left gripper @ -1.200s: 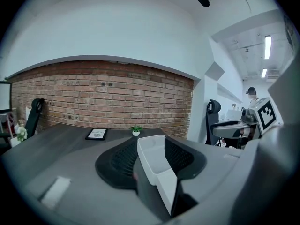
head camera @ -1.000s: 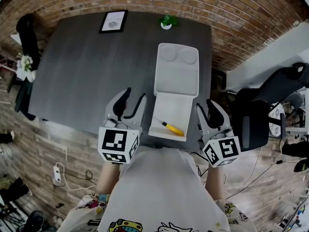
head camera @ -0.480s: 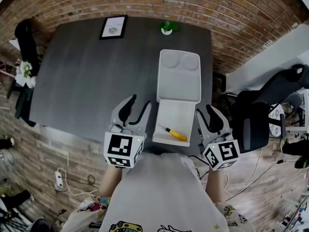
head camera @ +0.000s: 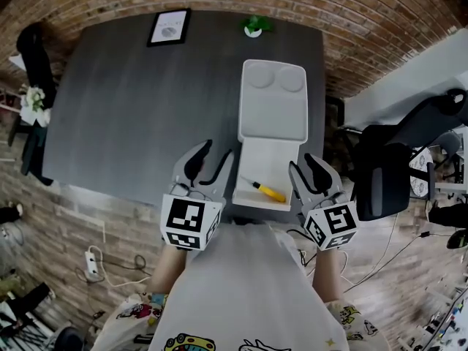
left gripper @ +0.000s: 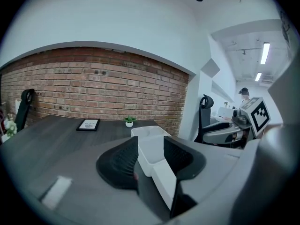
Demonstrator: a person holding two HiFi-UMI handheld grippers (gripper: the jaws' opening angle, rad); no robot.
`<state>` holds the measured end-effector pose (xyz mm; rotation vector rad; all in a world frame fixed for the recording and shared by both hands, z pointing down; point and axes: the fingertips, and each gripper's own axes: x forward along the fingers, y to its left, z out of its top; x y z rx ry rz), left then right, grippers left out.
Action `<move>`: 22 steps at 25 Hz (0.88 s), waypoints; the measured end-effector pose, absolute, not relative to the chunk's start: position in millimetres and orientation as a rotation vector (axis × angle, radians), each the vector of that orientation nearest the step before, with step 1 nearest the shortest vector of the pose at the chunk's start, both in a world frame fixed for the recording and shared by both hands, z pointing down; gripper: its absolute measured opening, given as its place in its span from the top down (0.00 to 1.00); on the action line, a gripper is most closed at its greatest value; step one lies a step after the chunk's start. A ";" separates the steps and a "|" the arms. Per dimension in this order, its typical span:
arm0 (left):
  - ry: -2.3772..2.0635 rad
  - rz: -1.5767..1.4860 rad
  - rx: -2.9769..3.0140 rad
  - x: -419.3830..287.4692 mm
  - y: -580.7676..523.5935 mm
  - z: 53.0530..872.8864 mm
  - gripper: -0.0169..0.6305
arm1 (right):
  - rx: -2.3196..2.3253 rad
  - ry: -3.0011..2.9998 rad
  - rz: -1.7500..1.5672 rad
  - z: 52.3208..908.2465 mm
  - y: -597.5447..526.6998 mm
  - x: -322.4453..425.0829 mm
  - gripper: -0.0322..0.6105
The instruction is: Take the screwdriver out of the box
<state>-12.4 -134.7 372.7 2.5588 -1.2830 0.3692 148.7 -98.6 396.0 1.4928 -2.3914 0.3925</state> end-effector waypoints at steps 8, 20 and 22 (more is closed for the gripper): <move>-1.246 0.416 2.540 -11.6 -125.5 391.1 0.71 | 1.368 -2.368 0.447 428.4 -91.1 128.4 0.71; -1.207 0.505 2.485 -15.0 -113.5 431.8 0.72 | 1.206 -2.296 0.515 483.3 -78.6 112.9 0.71; -1.210 0.515 2.476 -16.7 -112.8 438.2 0.72 | 1.168 -2.290 0.531 492.3 -76.7 109.6 0.71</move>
